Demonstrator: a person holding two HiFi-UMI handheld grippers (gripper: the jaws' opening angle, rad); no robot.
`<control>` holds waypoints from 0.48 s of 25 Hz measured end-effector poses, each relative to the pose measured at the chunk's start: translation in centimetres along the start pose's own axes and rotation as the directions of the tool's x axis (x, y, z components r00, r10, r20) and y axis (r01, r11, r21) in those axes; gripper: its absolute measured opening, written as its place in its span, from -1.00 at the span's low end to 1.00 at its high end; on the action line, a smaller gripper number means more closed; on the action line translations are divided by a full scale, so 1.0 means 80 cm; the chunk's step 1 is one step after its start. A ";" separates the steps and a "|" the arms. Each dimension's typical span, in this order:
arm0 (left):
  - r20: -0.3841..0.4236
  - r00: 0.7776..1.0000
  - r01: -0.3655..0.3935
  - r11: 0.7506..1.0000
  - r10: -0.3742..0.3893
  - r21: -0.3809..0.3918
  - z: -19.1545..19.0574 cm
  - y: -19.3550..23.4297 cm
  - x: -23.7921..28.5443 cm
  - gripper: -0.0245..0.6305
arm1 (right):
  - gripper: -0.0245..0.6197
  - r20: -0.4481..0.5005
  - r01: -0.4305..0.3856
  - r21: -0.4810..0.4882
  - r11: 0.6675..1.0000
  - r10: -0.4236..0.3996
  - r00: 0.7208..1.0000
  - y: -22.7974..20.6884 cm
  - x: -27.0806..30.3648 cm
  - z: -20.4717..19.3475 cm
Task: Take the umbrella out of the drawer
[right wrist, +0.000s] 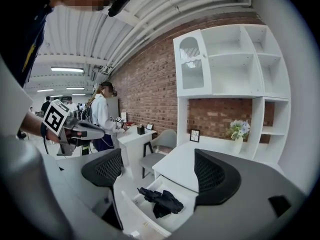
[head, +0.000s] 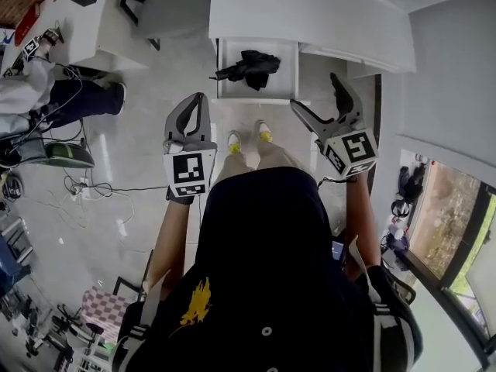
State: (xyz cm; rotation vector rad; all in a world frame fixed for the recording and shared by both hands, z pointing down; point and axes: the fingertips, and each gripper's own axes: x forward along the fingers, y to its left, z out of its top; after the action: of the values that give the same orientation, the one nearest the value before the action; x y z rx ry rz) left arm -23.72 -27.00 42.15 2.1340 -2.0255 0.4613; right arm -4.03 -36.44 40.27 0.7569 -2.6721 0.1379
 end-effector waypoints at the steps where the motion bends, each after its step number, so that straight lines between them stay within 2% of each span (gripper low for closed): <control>1: -0.005 1.000 0.000 1.000 0.000 0.001 -0.001 -0.002 0.002 -0.86 | 0.56 -0.002 -0.006 -0.010 1.000 0.006 1.000 -0.003 0.005 0.002; 7: -0.027 1.000 0.013 1.000 -0.014 -0.015 0.000 -0.014 0.021 -0.86 | 0.56 -0.066 -0.083 -0.085 0.993 0.078 0.995 -0.013 0.033 0.002; 12: -0.038 0.999 0.030 0.999 -0.029 0.025 -0.006 -0.022 0.059 -0.87 | 0.56 -0.111 -0.151 -0.126 0.980 0.137 0.984 -0.029 0.071 -0.015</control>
State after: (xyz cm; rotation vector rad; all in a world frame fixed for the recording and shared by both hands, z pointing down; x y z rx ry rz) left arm -21.87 -31.17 44.37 2.1496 -1.9755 0.5216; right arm -6.93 -41.01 43.42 0.5006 -2.6070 0.0313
